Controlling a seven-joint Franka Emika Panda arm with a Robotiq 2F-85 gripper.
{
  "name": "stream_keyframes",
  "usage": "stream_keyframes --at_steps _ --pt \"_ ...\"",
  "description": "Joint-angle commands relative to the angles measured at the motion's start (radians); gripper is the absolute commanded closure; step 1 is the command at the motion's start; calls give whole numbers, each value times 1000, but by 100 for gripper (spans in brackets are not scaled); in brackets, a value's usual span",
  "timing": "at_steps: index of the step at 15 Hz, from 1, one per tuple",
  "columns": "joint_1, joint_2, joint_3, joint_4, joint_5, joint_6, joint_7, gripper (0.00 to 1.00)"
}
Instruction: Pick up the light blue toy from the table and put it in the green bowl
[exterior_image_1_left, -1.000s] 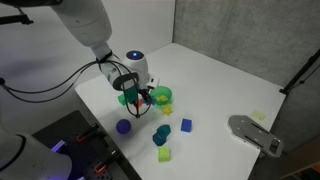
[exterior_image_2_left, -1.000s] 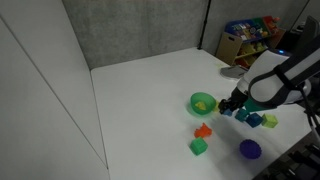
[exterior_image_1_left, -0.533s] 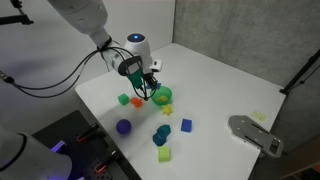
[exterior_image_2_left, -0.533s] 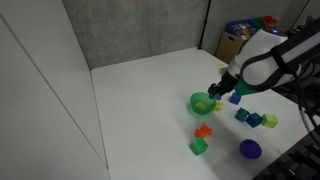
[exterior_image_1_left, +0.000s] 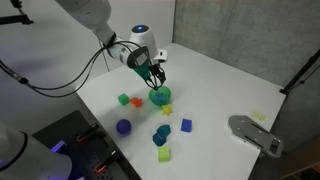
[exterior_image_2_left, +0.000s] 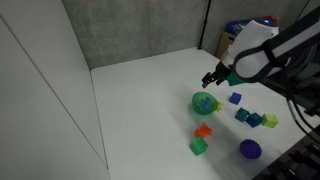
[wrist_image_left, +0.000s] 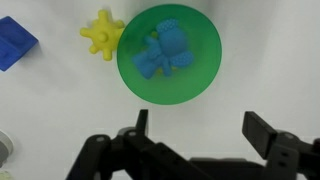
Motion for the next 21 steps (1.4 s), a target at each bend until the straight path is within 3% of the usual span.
stream_keyframes --at_steps 1,6,12,21 --pt "-8 -49 12 4 -8 -47 4 0" --pt "-28 -162 42 -31 -2 -102 -22 0" --pt "-64 -332 44 -69 -11 -330 -42 0" --pt "-149 -692 13 -259 -79 -632 -174 0"
